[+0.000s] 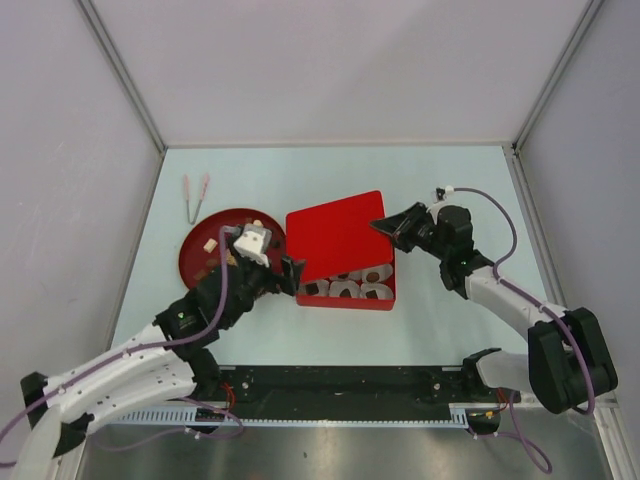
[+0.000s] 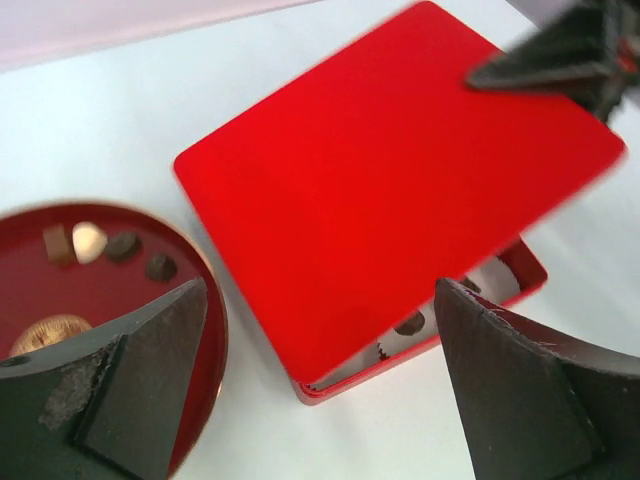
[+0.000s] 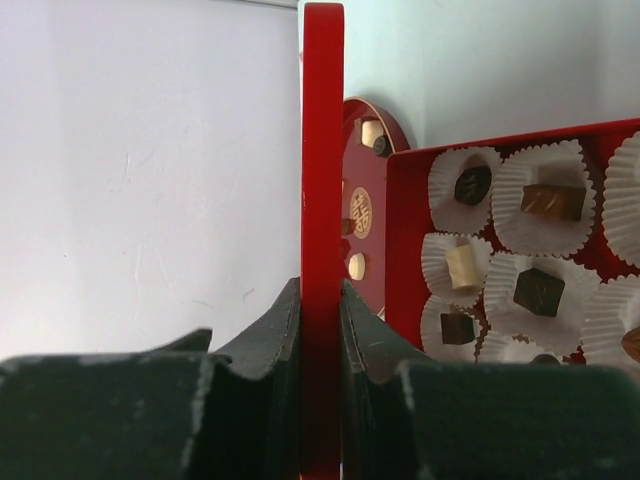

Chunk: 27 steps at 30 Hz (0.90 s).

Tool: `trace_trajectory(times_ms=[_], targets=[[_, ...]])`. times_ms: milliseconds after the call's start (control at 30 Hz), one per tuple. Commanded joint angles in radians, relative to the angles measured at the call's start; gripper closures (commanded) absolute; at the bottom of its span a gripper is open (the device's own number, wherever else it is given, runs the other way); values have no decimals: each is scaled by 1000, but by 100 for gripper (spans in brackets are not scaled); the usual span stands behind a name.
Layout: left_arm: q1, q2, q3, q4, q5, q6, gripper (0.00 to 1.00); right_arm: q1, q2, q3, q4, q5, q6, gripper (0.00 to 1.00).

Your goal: Pack the chocolate

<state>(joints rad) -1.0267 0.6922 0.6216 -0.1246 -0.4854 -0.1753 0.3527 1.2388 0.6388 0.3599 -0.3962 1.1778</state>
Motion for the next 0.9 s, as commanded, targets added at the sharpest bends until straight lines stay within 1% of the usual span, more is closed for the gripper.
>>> trace_trajectory(times_ms=[0, 67, 100, 200, 267, 300, 400, 500, 533, 733, 867], targets=[[208, -16, -42, -58, 191, -297, 0, 31, 13, -25, 128, 46, 22, 100], [267, -11, -66, -49, 264, -334, 0, 38, 10, -47, 125, 65, 3, 100], [310, 6, -72, -49, 275, -375, 0, 38, 10, -56, 117, 69, -4, 100], [385, 59, -94, -34, 342, -438, 0, 42, 7, -86, 108, 85, -33, 100], [407, 85, -112, -15, 355, -475, 0, 43, 5, -102, 114, 89, -59, 100], [418, 102, -120, 26, 378, -498, 0, 42, 5, -109, 103, 94, -67, 100], [424, 168, -148, 98, 410, -526, 0, 42, 10, -128, 103, 109, -104, 100], [427, 257, -135, 164, 422, -517, 0, 40, 13, -168, 131, 131, -121, 100], [428, 307, -122, 177, 433, -510, 0, 37, 13, -188, 139, 135, -124, 100], [428, 421, -89, 243, 452, -492, 0, 32, 5, -226, 116, 186, -185, 96], [427, 515, -53, 249, 468, -481, 0, 25, 13, -254, 142, 197, -182, 94]])
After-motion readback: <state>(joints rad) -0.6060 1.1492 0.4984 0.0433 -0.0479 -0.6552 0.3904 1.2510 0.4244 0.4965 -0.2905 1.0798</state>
